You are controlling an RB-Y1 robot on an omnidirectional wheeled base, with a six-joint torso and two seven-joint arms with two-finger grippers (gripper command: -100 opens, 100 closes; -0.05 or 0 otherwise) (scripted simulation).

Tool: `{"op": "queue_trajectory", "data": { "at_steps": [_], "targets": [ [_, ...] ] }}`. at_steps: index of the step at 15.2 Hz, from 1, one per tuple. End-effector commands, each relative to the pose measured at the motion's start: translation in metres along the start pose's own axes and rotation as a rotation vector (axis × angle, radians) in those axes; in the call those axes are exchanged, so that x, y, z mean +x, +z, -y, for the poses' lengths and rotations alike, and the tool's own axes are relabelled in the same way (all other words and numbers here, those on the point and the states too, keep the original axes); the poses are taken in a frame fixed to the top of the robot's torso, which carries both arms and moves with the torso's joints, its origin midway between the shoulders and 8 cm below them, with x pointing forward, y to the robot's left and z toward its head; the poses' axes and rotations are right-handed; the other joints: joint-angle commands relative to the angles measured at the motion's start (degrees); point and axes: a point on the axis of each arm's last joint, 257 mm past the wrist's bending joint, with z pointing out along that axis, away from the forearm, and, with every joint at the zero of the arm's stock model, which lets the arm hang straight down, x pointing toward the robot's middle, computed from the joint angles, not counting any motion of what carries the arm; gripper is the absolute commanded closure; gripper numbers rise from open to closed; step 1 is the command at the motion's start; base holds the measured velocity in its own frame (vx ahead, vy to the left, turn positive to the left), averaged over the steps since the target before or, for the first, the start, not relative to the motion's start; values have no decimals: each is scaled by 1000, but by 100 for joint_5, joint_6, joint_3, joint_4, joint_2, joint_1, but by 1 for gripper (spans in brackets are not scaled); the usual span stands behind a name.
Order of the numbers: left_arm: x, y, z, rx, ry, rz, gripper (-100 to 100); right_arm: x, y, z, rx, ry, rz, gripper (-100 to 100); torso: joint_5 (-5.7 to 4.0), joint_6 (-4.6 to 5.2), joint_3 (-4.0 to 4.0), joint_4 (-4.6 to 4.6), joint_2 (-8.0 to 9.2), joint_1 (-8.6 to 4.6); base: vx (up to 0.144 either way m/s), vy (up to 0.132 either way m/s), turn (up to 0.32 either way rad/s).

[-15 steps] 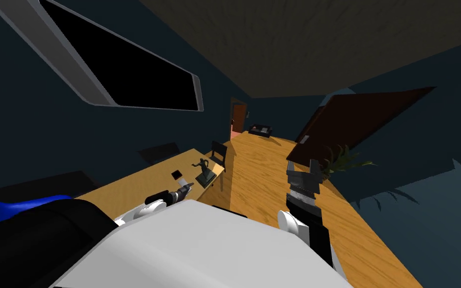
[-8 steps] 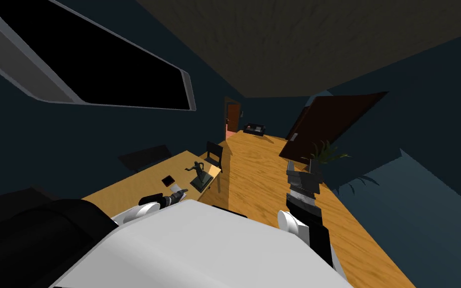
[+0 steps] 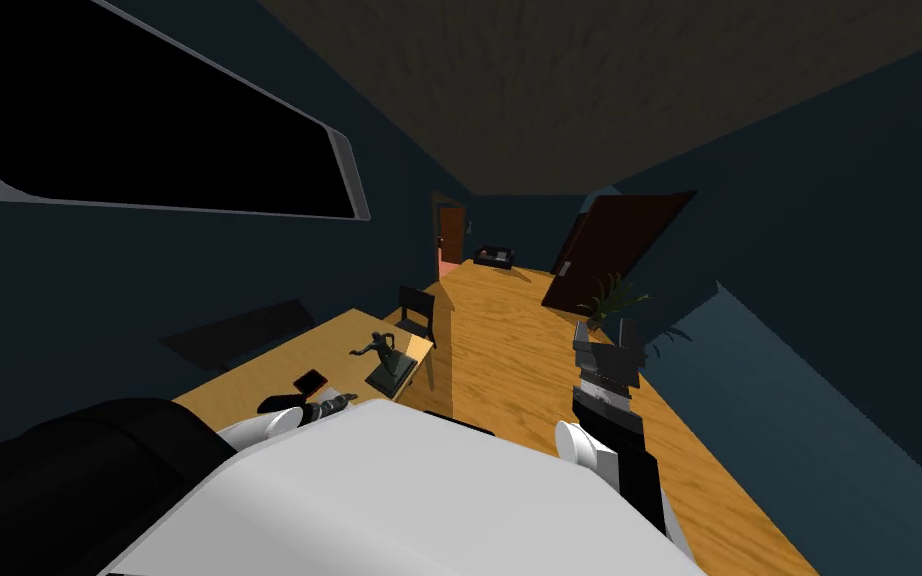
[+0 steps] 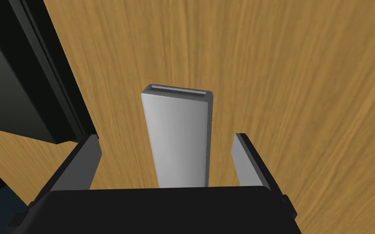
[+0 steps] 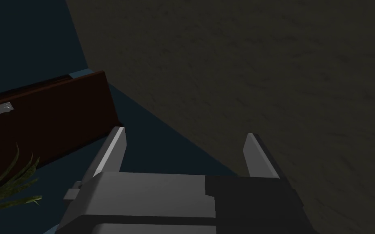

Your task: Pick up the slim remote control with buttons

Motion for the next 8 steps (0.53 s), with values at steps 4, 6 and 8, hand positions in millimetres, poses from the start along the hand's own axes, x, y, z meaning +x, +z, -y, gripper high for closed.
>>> {"op": "queue_trajectory", "data": {
  "at_steps": [4, 6, 8],
  "targets": [
    [-14, -15, -59, -158, -35, -27, -100, 0, 0, 0, 0, 0, 0, 0, 1, -2, -3, -1, -5, 5, 51, 46, -231],
    [-16, -19, -73, -194, -45, -35, -100, 0, 0, 0, 0, 0, 0, 0, 3, 0, -5, -2, -8, 6, 47, 47, -229],
    [-19, -26, -97, -254, -64, -49, -100, 0, 0, 0, 0, 0, 0, 0, 1, 0, -4, -1, -7, 6, 48, 50, -272]
  ]
}}
